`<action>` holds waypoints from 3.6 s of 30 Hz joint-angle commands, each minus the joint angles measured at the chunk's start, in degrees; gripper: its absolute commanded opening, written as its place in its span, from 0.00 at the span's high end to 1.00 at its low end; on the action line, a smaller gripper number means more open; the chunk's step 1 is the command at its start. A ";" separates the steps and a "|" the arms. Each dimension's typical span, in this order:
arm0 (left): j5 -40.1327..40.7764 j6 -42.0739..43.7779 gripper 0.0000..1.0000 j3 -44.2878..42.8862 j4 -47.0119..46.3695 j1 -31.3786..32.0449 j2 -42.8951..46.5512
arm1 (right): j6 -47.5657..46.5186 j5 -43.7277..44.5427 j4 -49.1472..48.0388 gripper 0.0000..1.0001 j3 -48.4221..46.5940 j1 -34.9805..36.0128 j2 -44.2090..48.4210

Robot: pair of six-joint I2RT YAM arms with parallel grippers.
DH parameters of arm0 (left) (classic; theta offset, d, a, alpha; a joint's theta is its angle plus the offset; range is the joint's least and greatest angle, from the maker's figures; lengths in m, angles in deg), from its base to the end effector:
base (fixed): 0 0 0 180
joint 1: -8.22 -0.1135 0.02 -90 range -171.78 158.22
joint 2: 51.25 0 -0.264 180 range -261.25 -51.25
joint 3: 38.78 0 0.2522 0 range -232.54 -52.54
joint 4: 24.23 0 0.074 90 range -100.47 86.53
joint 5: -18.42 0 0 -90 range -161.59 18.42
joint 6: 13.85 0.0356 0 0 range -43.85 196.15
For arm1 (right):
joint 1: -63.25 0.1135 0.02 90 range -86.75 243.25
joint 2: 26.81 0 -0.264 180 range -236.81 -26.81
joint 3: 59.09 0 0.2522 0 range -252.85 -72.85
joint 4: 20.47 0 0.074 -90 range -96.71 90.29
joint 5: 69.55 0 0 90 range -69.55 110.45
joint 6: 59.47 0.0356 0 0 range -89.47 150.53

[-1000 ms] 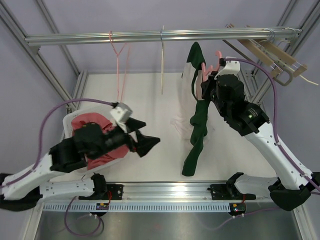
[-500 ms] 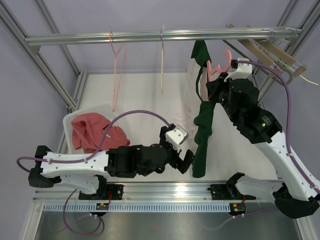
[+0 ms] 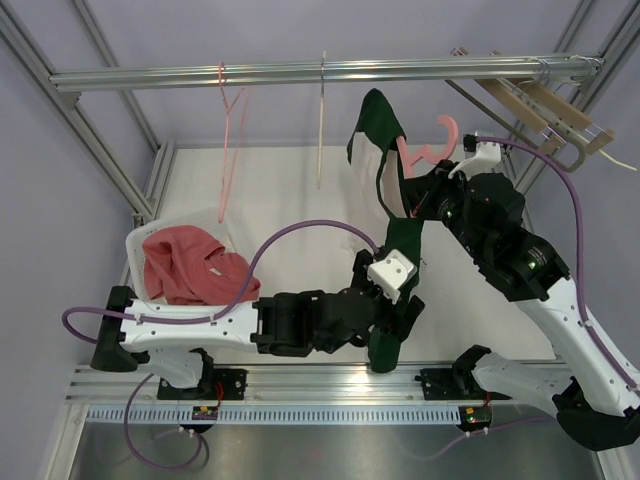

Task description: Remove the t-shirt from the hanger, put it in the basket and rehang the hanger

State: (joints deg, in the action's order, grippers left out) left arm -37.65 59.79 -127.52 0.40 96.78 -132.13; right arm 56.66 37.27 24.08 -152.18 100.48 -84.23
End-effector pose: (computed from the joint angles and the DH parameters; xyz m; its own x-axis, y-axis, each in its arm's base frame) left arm 0.0281 -0.3265 0.3788 -0.2368 0.1204 -0.9641 0.7809 0.6139 -0.1152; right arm 0.1571 0.1065 0.4663 -0.2651 0.3280 -0.9067 -0.2614 0.8807 0.3950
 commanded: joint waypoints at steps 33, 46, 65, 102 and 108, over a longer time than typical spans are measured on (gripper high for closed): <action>-5.54 -4.46 1.00 2.38 -4.55 -0.05 -3.14 | -3.71 -0.91 -15.67 1.00 -10.65 0.38 -3.30; -6.95 -7.20 1.00 10.73 -4.99 -0.05 -1.30 | -6.45 -8.98 -3.73 1.00 -33.44 -3.31 -9.47; 3.94 13.35 1.00 -4.54 -4.10 -0.48 8.81 | -3.72 -15.93 5.33 1.00 -3.02 -3.22 25.69; -0.18 36.41 1.00 -9.39 -27.06 -10.68 5.20 | 1.74 -24.22 17.11 1.00 -11.54 2.49 37.65; -7.20 30.08 1.00 -17.81 -13.53 -11.03 7.23 | -0.37 -10.96 30.35 1.00 -18.13 2.49 37.48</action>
State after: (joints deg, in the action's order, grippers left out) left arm -40.32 93.66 -138.45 -14.70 86.26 -129.03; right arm 57.97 18.58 48.82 -166.34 102.25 -47.58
